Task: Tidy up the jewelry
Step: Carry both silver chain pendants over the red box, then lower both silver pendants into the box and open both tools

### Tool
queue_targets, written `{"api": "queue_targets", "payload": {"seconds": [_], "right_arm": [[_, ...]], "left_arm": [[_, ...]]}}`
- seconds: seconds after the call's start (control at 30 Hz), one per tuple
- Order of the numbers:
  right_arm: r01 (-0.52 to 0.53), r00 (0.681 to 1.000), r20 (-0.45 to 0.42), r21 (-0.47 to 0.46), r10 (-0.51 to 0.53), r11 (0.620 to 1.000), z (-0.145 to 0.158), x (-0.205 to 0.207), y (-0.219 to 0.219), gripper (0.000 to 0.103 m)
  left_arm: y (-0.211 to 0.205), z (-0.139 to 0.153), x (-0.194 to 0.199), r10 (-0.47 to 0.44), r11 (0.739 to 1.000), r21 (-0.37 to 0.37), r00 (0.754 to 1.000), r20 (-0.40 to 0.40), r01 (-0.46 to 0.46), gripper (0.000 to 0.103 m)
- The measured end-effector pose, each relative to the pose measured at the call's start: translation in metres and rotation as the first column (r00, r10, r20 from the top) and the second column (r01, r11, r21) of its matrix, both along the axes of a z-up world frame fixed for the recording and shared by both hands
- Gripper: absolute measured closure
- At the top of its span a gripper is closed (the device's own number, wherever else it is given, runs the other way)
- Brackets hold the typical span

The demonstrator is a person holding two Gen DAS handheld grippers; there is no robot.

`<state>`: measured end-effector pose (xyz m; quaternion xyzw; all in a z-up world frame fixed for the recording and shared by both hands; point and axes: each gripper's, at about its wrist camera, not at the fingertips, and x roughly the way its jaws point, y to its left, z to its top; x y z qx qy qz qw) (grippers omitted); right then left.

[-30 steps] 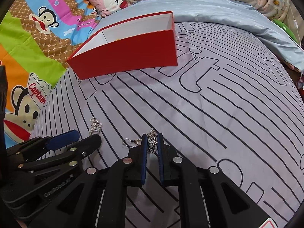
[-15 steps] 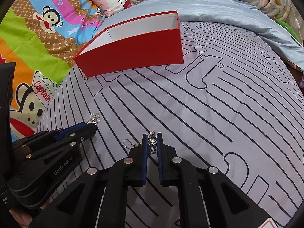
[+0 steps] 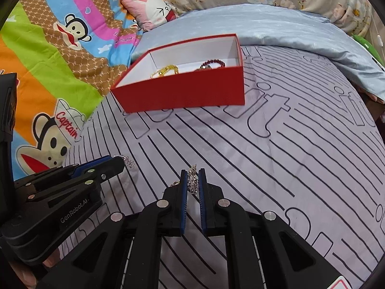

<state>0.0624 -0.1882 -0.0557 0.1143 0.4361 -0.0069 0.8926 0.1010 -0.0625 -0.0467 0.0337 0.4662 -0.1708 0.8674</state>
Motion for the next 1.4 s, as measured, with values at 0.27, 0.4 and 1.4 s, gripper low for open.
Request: {"api": "queue_targets", "payload": {"seconds": [0.27,0.4,1.4], "right_arm": [[-0.017,0.998,0.056,-0.006,0.018,1.0,0.026,0.006,0.005,0.094],[-0.026,0.997,0.077,-0.012,0.027,1.0,0.037,0.009,0.008,0.094],[-0.024,0.968,0.247,-0.054,0.037,0.998,0.119,0.071,-0.002,0.094]], "left_arm": [[0.002,0.026,0.002,0.005,1.0,-0.023,0.999,0.039,-0.004,0.089],[0.002,0.036,0.005,0.01,0.999,-0.034,0.998,0.054,-0.008,0.089],[-0.017,0.117,0.06,-0.003,0.999,-0.033,0.973,0.23,0.01,0.089]]}}
